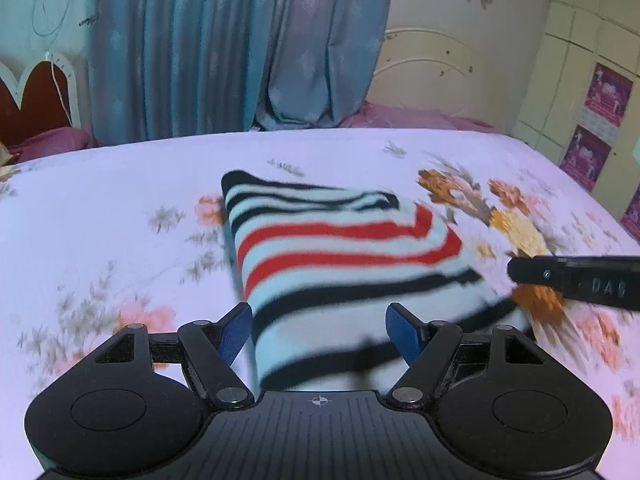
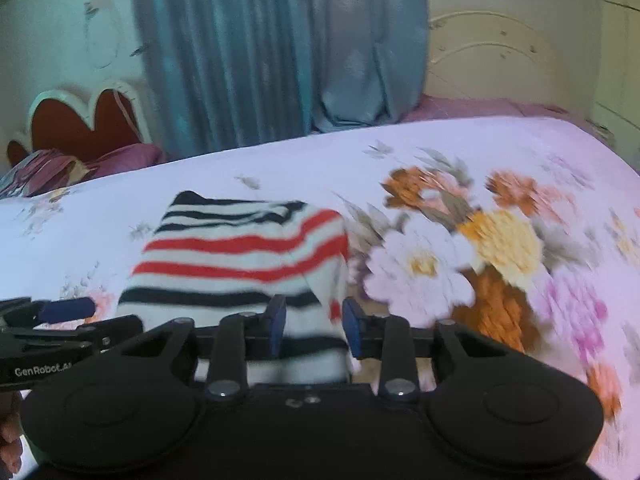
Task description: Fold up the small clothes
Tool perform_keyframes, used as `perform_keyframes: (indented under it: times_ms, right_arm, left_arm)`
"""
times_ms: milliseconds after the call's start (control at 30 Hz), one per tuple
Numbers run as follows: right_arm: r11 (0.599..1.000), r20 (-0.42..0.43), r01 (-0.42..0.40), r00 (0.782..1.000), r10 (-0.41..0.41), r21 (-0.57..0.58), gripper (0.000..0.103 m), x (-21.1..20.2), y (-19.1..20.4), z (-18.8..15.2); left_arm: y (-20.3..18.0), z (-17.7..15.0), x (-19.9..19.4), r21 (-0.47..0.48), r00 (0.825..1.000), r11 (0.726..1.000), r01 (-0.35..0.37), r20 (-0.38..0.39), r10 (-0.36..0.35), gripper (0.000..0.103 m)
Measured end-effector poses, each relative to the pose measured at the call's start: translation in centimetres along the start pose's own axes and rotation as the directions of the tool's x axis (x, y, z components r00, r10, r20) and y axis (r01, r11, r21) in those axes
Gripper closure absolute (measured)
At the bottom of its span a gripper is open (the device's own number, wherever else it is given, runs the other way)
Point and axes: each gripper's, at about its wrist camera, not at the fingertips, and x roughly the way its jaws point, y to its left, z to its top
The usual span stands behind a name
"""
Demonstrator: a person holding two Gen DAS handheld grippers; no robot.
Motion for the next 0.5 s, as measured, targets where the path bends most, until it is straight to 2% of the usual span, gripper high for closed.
perform_keyframes:
  times_ms: [133, 267, 400, 500]
  right_arm:
    - [0.999, -0.027, -0.032, 0.999, 0.032, -0.008, 0.076, 2.5, -0.2, 1.2]
    - [0.999, -0.037, -0.048, 0.998, 0.047, -0.016, 0.076, 4.8, -0.1, 2.3]
    - [0.997, -0.042, -0.065, 0.997, 0.063, -0.035, 0.076, 6.8, 0.4, 3.3]
    - [0.998, -0.060, -0.057, 0.997, 0.056, -0.024, 0.074, 8.5, 0.3, 3.7]
  left_arm:
    - [0.2, 1.6, 1.9, -0.052, 1.000, 0.998, -0.025, -0.003, 0.025, 0.030]
    - [0.7, 2.1, 4.2, -0.065, 0.998, 0.996, -0.068, -0.016, 0.068, 0.030]
    - [1.9, 1.5, 6.5, -0.123, 0.996, 0.989, -0.082, -0.053, 0.075, 0.030]
    - [1.7, 0.7, 7.1, -0.113, 0.995, 0.990, -0.085, -0.052, 0.080, 0.030]
